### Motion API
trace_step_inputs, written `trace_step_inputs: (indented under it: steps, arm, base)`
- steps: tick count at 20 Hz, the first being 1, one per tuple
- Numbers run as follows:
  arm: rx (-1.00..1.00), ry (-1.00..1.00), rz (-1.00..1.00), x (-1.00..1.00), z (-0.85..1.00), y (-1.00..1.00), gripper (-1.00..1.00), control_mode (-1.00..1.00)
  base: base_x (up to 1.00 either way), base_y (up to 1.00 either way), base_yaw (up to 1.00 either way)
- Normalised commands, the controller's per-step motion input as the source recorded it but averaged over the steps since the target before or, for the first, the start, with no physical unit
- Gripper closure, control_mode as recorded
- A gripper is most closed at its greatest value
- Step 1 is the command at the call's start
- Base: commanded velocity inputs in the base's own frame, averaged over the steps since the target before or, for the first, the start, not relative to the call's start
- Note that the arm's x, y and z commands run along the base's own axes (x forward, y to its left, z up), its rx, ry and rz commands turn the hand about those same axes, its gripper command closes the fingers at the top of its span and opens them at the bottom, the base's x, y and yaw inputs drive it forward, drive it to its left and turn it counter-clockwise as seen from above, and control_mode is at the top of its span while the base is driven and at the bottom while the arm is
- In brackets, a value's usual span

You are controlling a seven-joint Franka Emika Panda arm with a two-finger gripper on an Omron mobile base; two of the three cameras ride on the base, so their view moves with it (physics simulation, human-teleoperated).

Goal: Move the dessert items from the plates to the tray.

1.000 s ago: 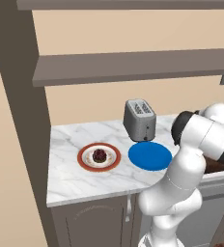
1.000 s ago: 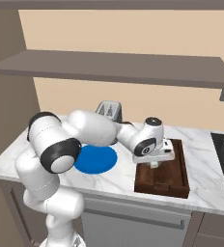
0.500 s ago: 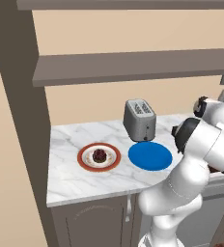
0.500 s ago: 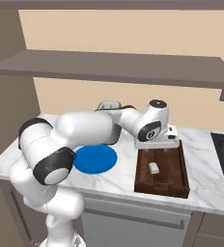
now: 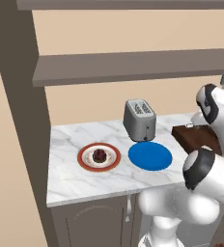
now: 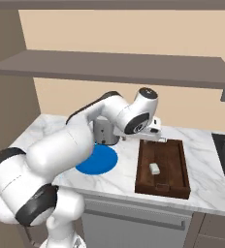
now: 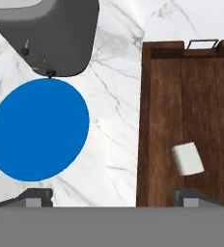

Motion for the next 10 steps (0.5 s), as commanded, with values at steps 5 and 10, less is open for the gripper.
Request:
trace_step_inputs:
  steps: [5, 10]
  arm:
    - [0.02, -0.13, 0.00, -1.00, -0.02, 1.00, -1.00, -1.00]
    - [0.00, -0.05, -0.02, -1.00, 0.29, 1.00, -1.00, -1.00]
  base:
    - [0.00, 0.00, 0.00]
    - [0.00, 0.00, 0.00]
